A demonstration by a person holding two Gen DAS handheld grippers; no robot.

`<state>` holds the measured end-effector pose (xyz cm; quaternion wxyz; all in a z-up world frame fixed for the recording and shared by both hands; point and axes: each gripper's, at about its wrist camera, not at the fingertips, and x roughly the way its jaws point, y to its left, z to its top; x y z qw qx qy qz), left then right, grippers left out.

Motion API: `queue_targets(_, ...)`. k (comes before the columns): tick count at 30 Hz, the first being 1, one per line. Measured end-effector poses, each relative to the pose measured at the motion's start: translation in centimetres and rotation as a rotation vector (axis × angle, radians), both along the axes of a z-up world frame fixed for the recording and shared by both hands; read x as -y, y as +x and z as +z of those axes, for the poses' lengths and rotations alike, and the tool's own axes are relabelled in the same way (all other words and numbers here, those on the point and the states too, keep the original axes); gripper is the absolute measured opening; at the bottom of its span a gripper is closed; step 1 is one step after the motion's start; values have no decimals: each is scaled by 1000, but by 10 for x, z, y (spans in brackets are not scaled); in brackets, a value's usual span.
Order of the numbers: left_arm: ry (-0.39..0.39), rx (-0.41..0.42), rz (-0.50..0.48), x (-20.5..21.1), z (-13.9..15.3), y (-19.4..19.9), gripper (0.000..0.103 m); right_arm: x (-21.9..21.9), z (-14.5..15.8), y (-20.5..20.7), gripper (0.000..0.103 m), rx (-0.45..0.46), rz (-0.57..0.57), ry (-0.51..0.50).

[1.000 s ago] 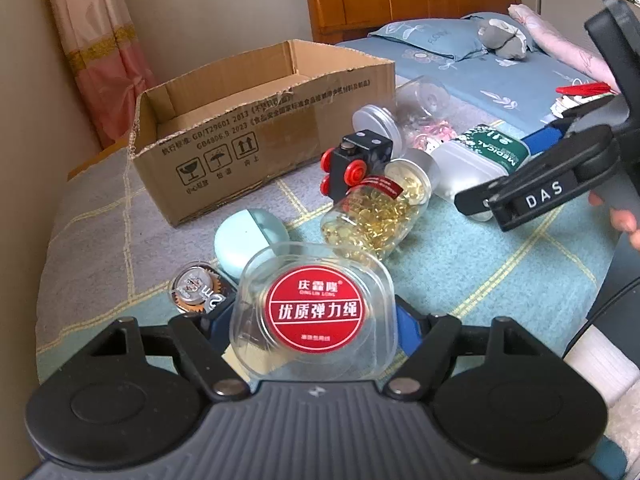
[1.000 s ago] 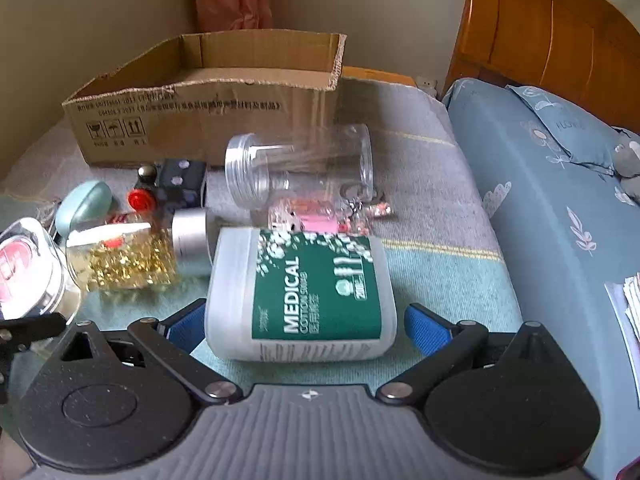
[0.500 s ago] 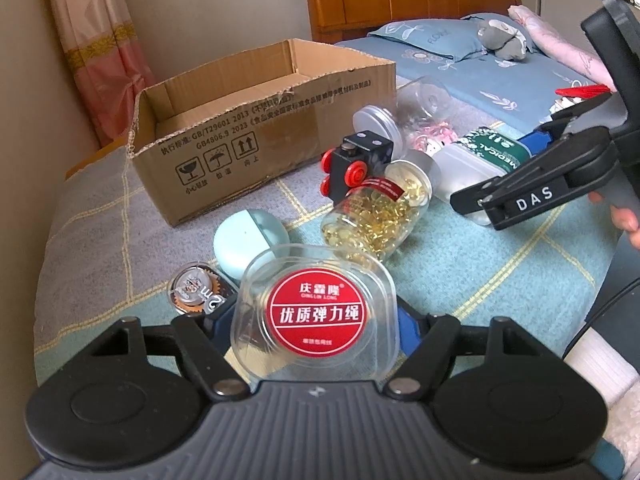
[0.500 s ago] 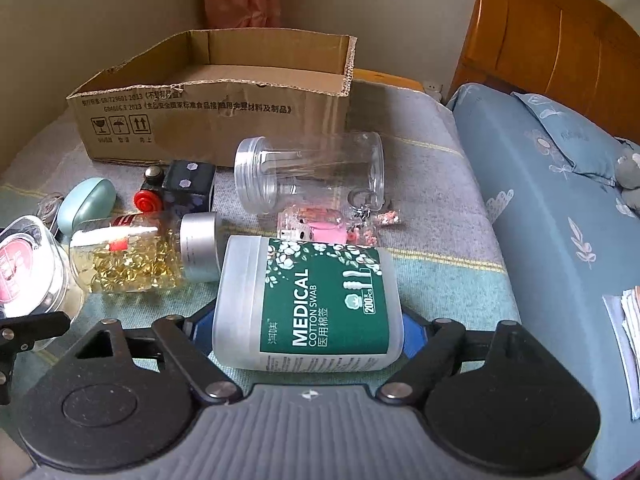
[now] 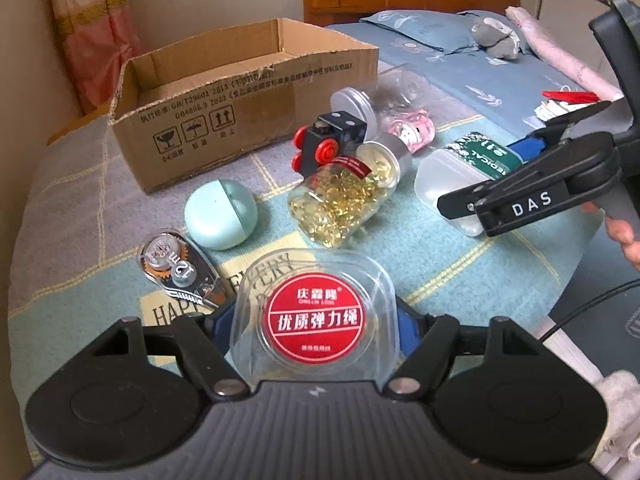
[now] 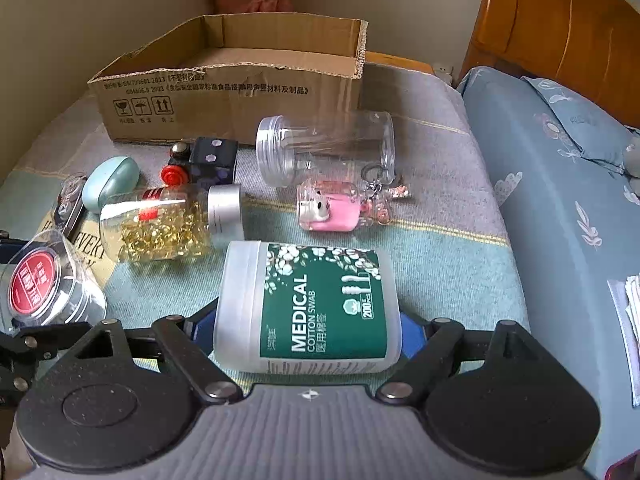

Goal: Organize rigid objects
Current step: 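Carry both items into the cardboard box and open both tools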

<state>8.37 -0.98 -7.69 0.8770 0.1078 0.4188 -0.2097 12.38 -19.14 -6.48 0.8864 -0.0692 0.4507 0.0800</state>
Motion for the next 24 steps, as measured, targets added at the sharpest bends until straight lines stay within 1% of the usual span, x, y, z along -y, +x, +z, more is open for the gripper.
queue_targets(3, -30, -17, 39, 1, -1, 3, 74, -2, 0, 3, 89, -15, -17, 4)
queue_targets(5, -54, -28, 60, 0, -1, 4, 74, -5, 1, 0, 89, -19, 9, 17)
queue_targets(9, -32, -31, 54, 3, -2, 3, 74, -10, -1, 0, 89, -21, 25, 3)
queue_targets(15, -12, -24, 46, 5, -1, 2, 74, -14, -2, 11, 89, -28, -5, 17)
queue_targets(17, -13, -23, 42, 4, -1, 2, 74, -15, -2, 13, 87, -30, -2, 7)
queue_targets(24, -29, -22, 46, 0, -1, 2, 74, -16, -1, 11, 87, -25, 3, 3)
